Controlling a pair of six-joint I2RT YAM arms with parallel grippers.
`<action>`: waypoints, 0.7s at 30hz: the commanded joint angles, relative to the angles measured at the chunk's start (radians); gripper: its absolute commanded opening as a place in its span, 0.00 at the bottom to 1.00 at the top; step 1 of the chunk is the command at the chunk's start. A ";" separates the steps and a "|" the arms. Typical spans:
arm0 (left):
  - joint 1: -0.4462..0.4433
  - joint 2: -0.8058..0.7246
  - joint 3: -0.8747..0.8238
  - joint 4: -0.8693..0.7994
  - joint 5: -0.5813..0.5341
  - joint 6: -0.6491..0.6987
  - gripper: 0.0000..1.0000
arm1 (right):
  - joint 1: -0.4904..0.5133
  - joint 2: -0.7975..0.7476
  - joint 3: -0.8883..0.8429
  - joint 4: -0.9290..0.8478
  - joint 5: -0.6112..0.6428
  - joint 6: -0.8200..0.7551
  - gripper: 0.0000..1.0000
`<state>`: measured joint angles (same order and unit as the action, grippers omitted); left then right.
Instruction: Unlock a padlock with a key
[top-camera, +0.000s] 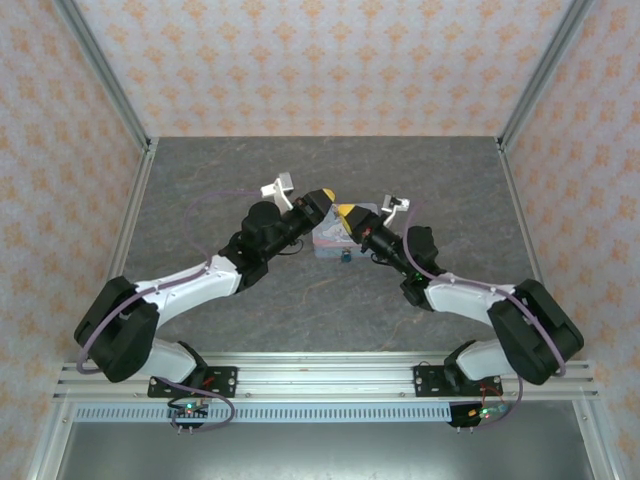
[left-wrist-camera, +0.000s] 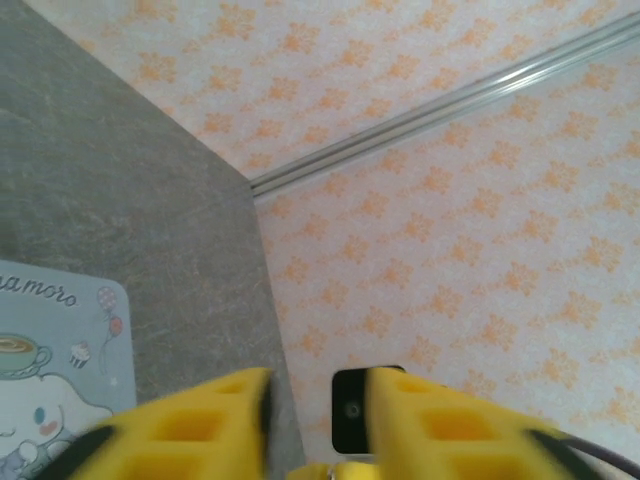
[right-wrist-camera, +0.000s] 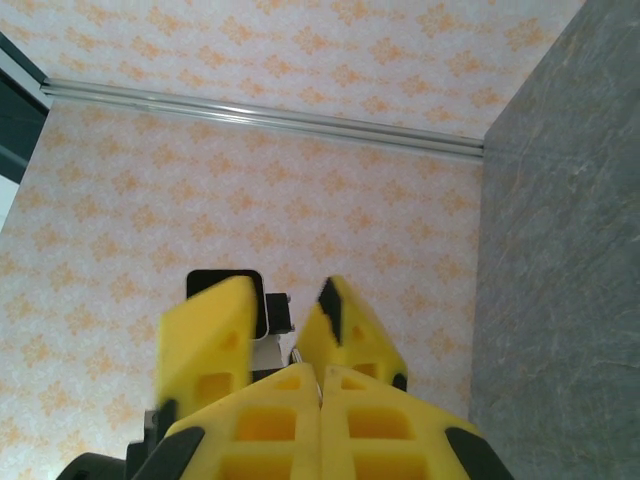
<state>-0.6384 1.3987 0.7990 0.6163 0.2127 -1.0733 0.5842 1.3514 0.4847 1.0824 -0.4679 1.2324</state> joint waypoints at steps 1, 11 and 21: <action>0.010 -0.101 0.031 -0.140 -0.066 0.035 0.65 | -0.018 -0.084 -0.042 -0.055 0.005 -0.047 0.00; -0.002 -0.199 0.135 -0.808 -0.217 0.214 1.00 | -0.037 -0.343 -0.140 -0.413 0.039 -0.179 0.00; -0.065 -0.112 0.033 -0.897 -0.258 0.263 0.93 | -0.063 -0.442 -0.196 -0.609 0.109 -0.227 0.00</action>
<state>-0.6659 1.2678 0.8593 -0.2550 -0.0196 -0.8703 0.5323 0.9283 0.2947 0.5461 -0.3889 1.0416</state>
